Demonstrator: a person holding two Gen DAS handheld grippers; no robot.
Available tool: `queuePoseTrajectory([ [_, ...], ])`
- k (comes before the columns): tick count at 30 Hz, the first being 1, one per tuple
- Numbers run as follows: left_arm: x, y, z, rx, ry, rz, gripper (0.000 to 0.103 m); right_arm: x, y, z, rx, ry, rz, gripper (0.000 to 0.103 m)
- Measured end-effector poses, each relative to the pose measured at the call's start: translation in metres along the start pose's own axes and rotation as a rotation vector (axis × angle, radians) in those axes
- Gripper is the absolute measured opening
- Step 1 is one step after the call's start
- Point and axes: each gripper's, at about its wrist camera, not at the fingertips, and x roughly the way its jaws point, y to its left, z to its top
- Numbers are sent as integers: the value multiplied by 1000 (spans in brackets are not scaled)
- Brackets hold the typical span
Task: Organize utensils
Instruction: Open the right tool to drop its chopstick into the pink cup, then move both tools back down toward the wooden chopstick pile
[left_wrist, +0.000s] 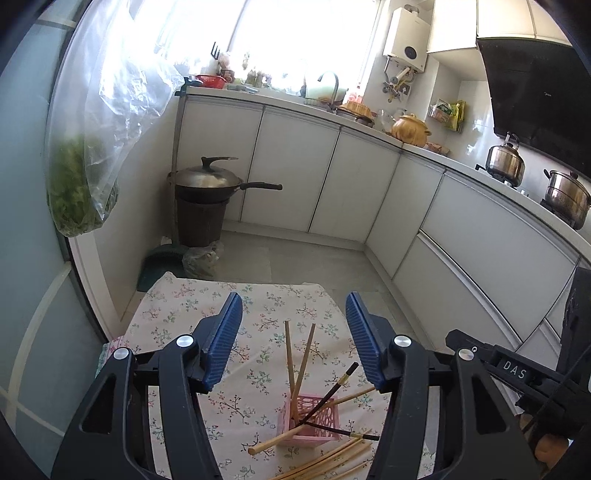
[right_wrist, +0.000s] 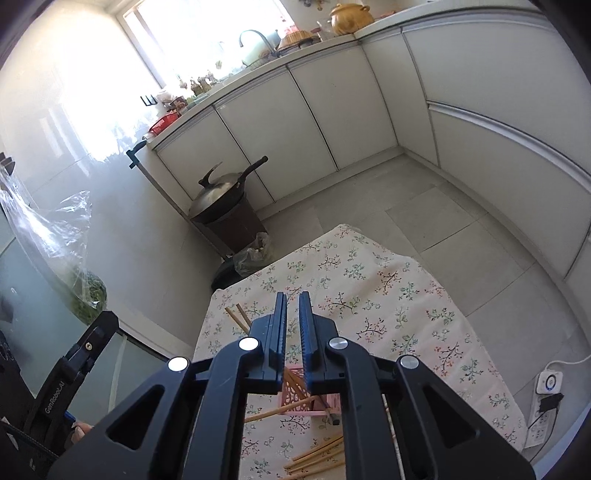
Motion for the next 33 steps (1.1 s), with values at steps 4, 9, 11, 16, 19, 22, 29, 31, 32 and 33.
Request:
queuePoseTrajectory([
  [4,-2,-14,-3,42,-2,12,59,-17,4,-4,-50,-40,-27,9],
  [9,-4,-32,-13,105,-6,29,63,-30,3,-12,-99,-62,-64,10],
  [11,-5,-37,-16,116,-4,30,66,-34,2,-17,-111,-73,-79,18],
  [16,-5,-42,-24,120,1,38,76,-45,-4,-24,-128,-103,-112,33],
  [19,-4,-42,-28,118,14,45,80,-47,-9,-29,-128,-109,-131,43],
  [22,-4,-45,-33,125,19,51,87,-49,-16,-34,-115,-115,-151,52],
  [29,-6,-51,-46,158,34,57,95,-56,-38,-45,-62,-129,-189,74],
  [31,-5,-53,-49,167,41,61,96,-58,-46,-47,-44,-130,-194,78],
  [32,-4,-54,-51,173,46,63,96,-59,-50,-48,-32,-129,-197,81],
  [33,-3,-55,-53,177,51,65,96,-60,-54,-49,-21,-126,-197,83],
])
